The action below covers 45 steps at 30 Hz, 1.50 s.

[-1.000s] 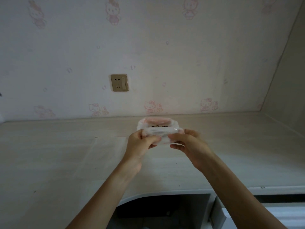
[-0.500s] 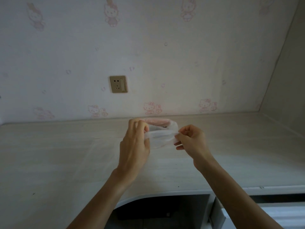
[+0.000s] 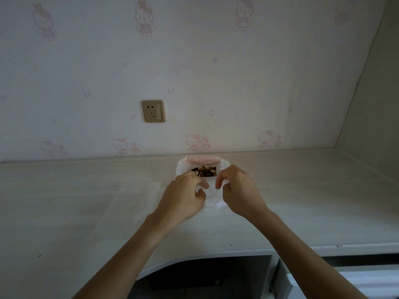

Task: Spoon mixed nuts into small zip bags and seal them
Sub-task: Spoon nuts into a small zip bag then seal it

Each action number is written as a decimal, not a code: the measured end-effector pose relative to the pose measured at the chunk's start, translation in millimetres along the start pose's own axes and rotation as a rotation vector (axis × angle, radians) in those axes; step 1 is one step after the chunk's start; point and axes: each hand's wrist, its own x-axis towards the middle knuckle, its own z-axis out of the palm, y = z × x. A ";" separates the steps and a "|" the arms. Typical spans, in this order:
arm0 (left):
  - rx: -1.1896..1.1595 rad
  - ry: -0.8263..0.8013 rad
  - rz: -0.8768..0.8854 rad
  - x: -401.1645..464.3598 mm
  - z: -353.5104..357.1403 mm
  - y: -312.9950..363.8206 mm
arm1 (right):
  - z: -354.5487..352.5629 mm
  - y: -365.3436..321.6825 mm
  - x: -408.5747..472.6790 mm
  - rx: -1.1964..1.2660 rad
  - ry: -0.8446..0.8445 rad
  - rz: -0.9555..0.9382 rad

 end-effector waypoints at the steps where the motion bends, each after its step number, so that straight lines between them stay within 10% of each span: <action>1: -0.036 -0.032 -0.027 1.4 1.0 -1.1 | 2.8 0.2 1.6 -0.008 -0.070 0.024; 17: 0.366 -0.436 -0.056 13.7 10.1 -10.7 | 25.0 14.5 16.3 -0.456 -0.640 0.008; 30: 0.182 -0.253 -0.061 13.0 29.4 -25.2 | 21.2 37.2 15.8 -0.299 -0.562 -0.108; 39: 0.120 -0.452 -0.120 25.3 31.9 -47.2 | 24.8 59.2 11.1 -0.046 -0.442 -0.045; 45: -0.178 -0.160 -0.106 13.5 49.7 -70.3 | 43.1 78.6 16.2 -0.022 -0.310 0.036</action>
